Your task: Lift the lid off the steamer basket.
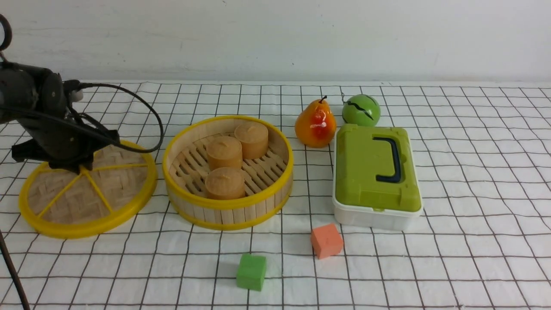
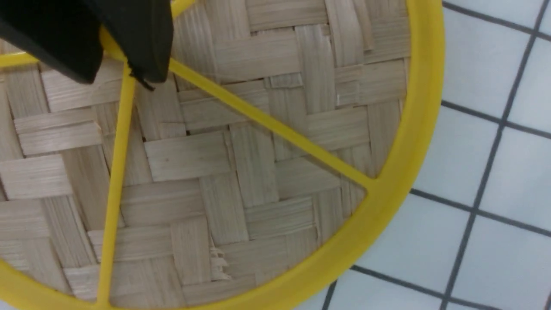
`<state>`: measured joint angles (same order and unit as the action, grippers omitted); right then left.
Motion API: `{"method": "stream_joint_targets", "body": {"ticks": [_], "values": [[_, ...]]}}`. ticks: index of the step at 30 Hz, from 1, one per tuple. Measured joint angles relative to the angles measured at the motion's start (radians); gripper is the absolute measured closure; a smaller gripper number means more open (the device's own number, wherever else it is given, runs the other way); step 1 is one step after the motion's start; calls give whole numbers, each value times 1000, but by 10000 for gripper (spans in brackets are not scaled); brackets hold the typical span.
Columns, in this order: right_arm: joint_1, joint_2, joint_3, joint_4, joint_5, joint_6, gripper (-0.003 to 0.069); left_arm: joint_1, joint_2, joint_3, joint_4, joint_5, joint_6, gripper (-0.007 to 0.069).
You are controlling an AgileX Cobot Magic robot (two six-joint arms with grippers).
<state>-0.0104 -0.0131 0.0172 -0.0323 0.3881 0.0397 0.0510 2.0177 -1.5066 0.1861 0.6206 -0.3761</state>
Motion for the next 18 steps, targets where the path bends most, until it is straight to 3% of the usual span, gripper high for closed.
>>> {"method": "stream_joint_targets", "body": {"ticks": [3, 6, 8, 14, 18], "values": [[0, 0, 0, 0, 0, 0, 419, 0, -22, 0, -9, 8, -2, 377], [0, 0, 0, 1, 0, 0, 419, 0, -86, 3, -17, 14, -3, 378], [0, 0, 0, 1, 0, 0, 419, 0, -136, 6, -20, 14, -3, 402], [0, 0, 0, 0, 0, 0, 419, 0, -537, 96, -82, -47, 44, 629], [0, 0, 0, 0, 0, 0, 419, 0, -837, 296, -247, -156, 146, 637]]}}
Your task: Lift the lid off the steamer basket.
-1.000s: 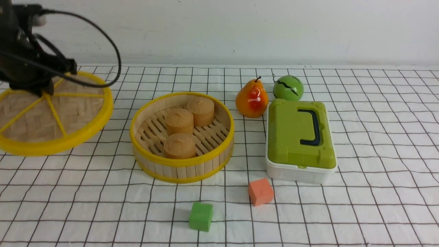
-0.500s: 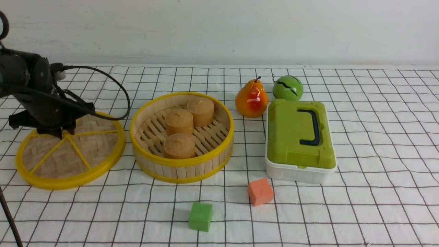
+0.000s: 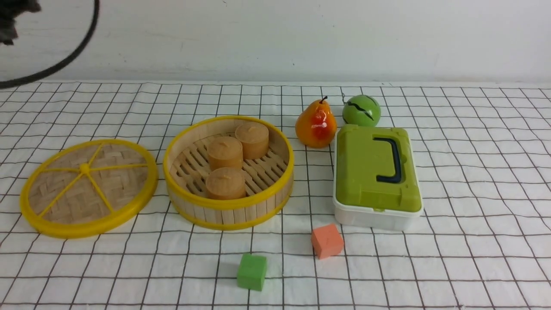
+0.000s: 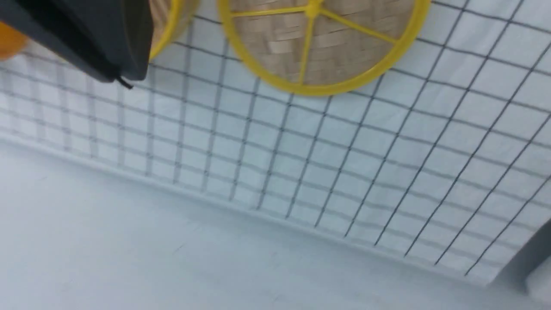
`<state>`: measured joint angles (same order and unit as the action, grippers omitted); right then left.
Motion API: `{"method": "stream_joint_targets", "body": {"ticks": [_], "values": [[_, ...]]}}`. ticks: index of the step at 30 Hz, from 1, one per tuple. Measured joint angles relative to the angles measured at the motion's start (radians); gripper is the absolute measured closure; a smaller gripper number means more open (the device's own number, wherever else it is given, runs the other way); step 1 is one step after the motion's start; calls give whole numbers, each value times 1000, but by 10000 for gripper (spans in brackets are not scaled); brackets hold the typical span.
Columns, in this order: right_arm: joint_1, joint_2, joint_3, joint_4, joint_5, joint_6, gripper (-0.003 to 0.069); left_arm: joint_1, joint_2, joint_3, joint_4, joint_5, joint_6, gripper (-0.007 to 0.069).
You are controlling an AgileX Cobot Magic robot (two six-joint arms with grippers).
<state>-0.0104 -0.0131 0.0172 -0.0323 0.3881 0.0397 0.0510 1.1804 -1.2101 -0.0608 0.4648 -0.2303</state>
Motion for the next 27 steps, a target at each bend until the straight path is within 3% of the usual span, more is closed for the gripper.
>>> {"method": "stream_joint_targets", "body": {"ticks": [4, 15, 19, 27], "values": [[0, 0, 0, 0, 0, 0, 419, 0, -245, 210, -181, -68, 114, 637], [0, 0, 0, 0, 0, 0, 419, 0, -847, 660, -408, -65, 396, 637], [0, 0, 0, 0, 0, 0, 419, 0, -1013, 736, -436, -65, 414, 637], [0, 0, 0, 0, 0, 1, 419, 0, -1109, 771, -459, 6, 417, 637]]}}
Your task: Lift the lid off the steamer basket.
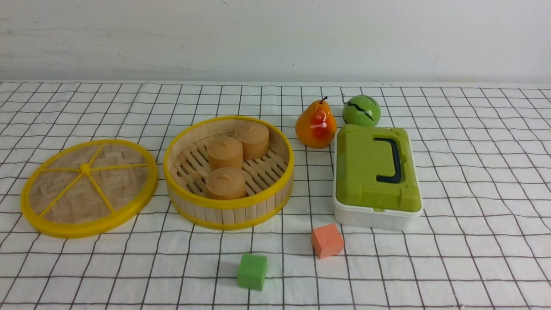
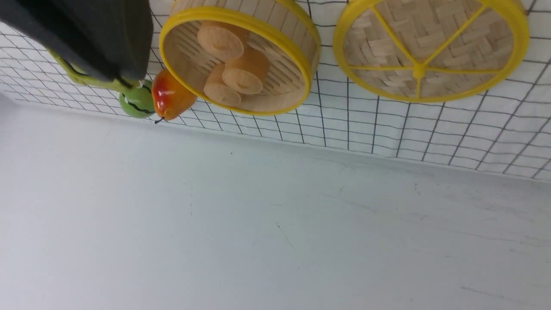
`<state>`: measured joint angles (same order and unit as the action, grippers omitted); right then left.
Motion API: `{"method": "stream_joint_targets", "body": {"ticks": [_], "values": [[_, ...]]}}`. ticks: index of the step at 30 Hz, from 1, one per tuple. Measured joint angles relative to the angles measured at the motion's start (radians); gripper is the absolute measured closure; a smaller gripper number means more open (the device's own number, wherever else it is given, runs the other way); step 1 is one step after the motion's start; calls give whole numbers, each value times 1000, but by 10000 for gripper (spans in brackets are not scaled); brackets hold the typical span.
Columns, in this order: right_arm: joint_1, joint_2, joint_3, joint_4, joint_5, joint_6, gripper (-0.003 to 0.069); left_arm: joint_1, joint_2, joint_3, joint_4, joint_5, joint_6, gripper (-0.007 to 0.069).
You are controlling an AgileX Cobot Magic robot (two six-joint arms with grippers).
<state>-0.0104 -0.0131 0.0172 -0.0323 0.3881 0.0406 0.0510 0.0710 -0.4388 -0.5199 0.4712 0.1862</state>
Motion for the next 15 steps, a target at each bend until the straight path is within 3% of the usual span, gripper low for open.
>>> {"method": "stream_joint_targets", "body": {"ticks": [5, 9, 15], "values": [[0, 0, 0, 0, 0, 0, 419, 0, 0, 0, -8, 28, 5, 637], [0, 0, 0, 0, 0, 0, 419, 0, -6, 21, 70, -13, 40, 637], [0, 0, 0, 0, 0, 0, 419, 0, -69, 228, 218, -270, -10, 637]]}}
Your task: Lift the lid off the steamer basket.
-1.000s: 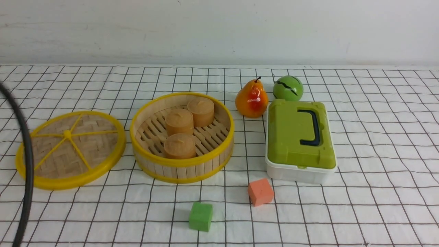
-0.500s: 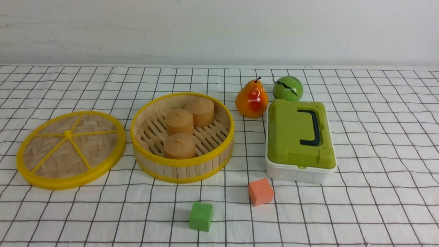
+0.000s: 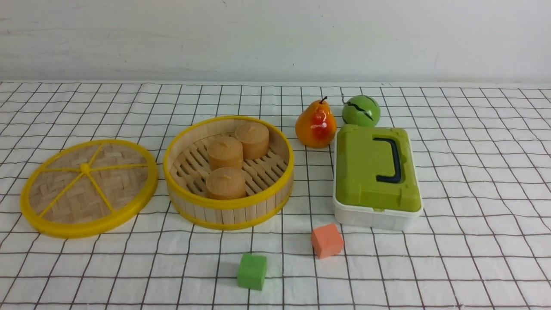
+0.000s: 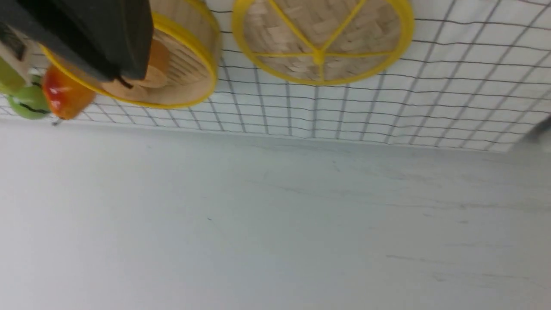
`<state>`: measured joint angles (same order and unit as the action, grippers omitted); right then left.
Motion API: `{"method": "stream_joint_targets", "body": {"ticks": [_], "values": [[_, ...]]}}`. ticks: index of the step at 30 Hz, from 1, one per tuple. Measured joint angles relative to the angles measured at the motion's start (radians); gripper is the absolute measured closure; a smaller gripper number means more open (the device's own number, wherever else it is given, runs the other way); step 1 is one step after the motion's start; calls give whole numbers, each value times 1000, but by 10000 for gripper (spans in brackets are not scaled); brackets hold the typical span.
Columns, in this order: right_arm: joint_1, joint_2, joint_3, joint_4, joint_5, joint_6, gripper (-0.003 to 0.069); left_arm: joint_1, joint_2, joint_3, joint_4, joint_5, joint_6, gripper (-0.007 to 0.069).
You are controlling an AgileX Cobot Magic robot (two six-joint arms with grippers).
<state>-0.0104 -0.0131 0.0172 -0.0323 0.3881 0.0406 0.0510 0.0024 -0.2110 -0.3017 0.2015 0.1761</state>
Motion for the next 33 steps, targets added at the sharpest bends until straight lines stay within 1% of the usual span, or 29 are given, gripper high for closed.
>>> {"method": "stream_joint_targets", "body": {"ticks": [2, 4, 5, 6, 8, 10, 11, 13, 15, 20, 33], "values": [[0, 0, 0, 0, 0, 0, 419, 0, -11, 119, 81, -105, -77, 637], [0, 0, 0, 0, 0, 0, 419, 0, -11, 207, 155, -157, -155, 637], [0, 0, 0, 0, 0, 0, 419, 0, -11, 229, 198, -143, -195, 637], [0, 0, 0, 0, 0, 0, 419, 0, -11, 230, 198, -143, -203, 637], [0, 0, 0, 0, 0, 0, 419, 0, -11, 238, 263, -67, -270, 637], [0, 0, 0, 0, 0, 0, 419, 0, -11, 238, 281, 17, -303, 637], [0, 0, 0, -1, 0, 0, 419, 0, -11, 239, 282, 45, -308, 637], [0, 0, 0, -1, 0, 0, 419, 0, -11, 240, 280, 150, -314, 637], [0, 0, 0, -1, 0, 0, 419, -5, -11, 240, 274, 176, -298, 637], [0, 0, 0, 0, 0, 0, 419, -27, -11, 240, 265, 183, -274, 637], [0, 0, 0, 0, 0, 0, 419, -26, -11, 240, 265, 183, -271, 637]]}}
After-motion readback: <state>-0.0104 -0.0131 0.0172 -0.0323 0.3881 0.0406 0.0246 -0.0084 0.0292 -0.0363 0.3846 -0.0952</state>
